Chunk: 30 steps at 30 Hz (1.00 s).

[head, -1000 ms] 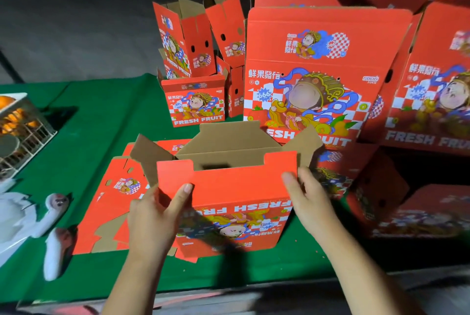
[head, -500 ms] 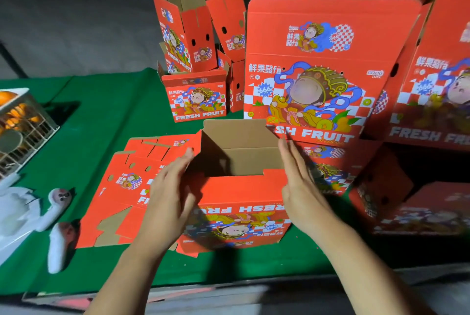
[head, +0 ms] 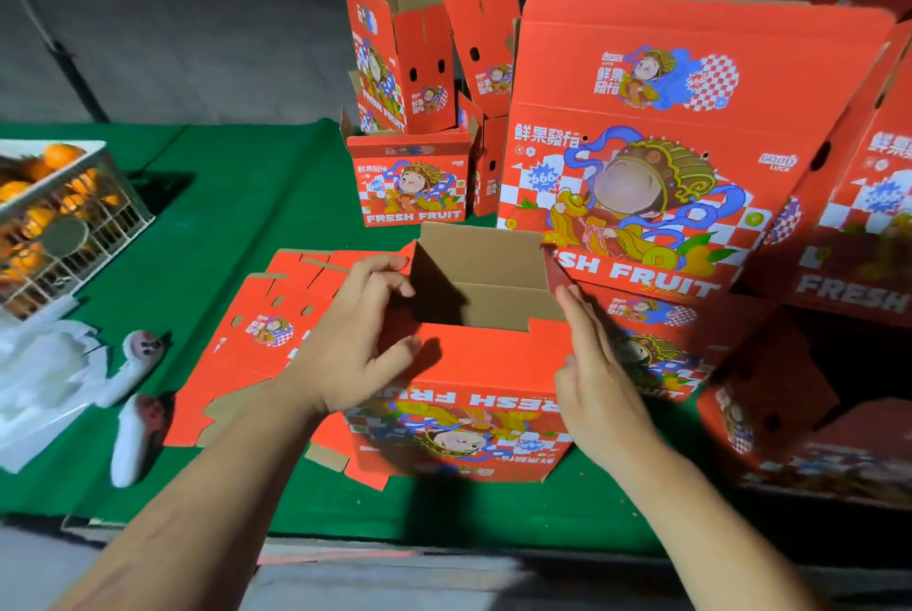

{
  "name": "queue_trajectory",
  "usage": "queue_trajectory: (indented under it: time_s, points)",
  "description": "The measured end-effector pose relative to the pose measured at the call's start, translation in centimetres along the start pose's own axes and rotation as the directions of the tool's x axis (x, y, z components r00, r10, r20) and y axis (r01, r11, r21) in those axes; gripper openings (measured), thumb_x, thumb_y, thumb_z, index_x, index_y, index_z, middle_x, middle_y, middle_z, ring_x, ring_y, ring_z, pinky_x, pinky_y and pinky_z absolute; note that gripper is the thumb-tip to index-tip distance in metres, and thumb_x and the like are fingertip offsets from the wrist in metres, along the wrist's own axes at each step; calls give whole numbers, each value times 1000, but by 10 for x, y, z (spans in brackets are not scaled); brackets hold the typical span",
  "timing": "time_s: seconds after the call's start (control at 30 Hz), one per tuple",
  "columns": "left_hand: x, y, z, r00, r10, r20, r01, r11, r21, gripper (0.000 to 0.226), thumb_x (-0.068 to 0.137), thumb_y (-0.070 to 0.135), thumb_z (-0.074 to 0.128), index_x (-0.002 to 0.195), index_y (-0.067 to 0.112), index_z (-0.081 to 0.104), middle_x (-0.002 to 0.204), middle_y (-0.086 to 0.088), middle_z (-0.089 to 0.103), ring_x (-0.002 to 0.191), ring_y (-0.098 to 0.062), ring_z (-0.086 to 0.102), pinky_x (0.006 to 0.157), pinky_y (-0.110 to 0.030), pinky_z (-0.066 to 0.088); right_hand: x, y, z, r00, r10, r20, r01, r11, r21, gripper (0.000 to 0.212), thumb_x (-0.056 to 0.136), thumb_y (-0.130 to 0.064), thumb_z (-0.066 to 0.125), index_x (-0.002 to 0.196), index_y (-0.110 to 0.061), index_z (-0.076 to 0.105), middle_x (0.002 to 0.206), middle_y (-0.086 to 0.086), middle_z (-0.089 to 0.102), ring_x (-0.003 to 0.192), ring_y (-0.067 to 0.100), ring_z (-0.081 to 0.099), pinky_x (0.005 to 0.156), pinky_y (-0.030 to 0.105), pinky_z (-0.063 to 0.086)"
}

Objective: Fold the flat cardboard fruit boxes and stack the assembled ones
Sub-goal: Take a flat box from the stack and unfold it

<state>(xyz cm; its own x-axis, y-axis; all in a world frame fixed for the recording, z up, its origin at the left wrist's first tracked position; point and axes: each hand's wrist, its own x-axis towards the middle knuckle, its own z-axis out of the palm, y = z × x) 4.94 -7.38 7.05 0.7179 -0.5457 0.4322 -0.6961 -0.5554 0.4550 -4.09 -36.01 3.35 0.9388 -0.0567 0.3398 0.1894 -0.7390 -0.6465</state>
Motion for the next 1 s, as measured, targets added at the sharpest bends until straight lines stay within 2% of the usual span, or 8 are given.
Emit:
queue_trajectory:
  time_s: [0.1, 0.27, 0.5, 0.63, 0.73, 0.83, 0.93, 1.0]
  points:
    - [9, -7, -6, 995, -68, 69, 63, 995, 76, 49, 87, 57, 58, 122, 27, 42, 156, 1, 34, 127, -21, 35, 103, -37, 31, 2, -4, 3, 1000, 9, 18, -8, 1000, -5, 81, 95, 5, 42, 163, -32, 16, 171, -11, 10, 157, 3, 7, 127, 32, 16]
    - [24, -23, -6, 965, -78, 252, -12, 942, 336, 67, 92, 73, 31, 153, 44, 31, 133, 9, 50, 108, -24, 42, 98, -44, 36, 0, -10, 6, 1000, 22, 20, -22, 1000, 6, 80, 95, 5, 44, 162, -32, 21, 170, -13, 12, 156, 2, 7, 126, 25, 13]
    - [44, -26, 16, 910, -367, 194, 265, 873, 409, 75, 93, 81, 15, 157, 54, -13, 132, -5, 36, 117, -31, 36, 107, -45, 31, -7, -1, 8, 997, 43, 59, -38, 995, -89, 40, 99, -19, 57, 137, -25, 65, 156, -14, 41, 154, 6, 19, 123, 27, 16]
    - [37, -24, 20, 950, -301, -87, 313, 928, 201, 69, 98, 71, 22, 159, 40, 26, 140, -8, 37, 129, -30, 37, 111, -43, 28, 20, -15, 2, 990, 139, -33, -142, 978, -155, 50, 97, -46, 42, 102, -9, 77, 113, 13, 73, 111, 30, 62, 101, 41, 47]
    - [29, -31, 16, 930, -340, -140, 308, 929, -206, 53, 93, 70, 32, 111, 31, 63, 135, -2, 52, 129, -22, 46, 112, -44, 34, 56, -25, -1, 884, 425, -195, -408, 905, 121, 46, 98, -38, 49, 120, -1, 67, 120, 22, 67, 108, 36, 64, 77, 26, 50]
    - [20, -38, 14, 933, -361, -7, 342, 891, -299, 54, 78, 70, 64, 75, 17, 54, 97, -4, 66, 102, -20, 59, 98, -48, 46, 56, -36, 9, 928, 344, -142, -334, 938, 90, 41, 102, -35, 51, 129, -8, 65, 122, 12, 64, 120, 42, 58, 98, 38, 46]
    - [16, -38, 13, 924, -374, 76, 381, 914, -140, 65, 65, 66, 86, 105, 23, 57, 118, -5, 58, 113, -25, 55, 103, -48, 44, 51, -27, 8, 902, 370, 222, -328, 922, -206, 78, 71, -77, 68, 135, -37, 49, 131, -1, 37, 124, 19, 41, 111, 34, 32]
    - [19, -28, 14, 882, -439, 170, 433, 899, 71, 98, 62, 71, 84, 141, 28, 44, 140, -6, 43, 125, -35, 52, 106, -52, 45, 51, -25, 12, 870, 456, 185, -377, 859, -346, 100, 52, -87, 72, 134, -40, 39, 124, 0, 31, 121, 25, 41, 105, 42, 40]
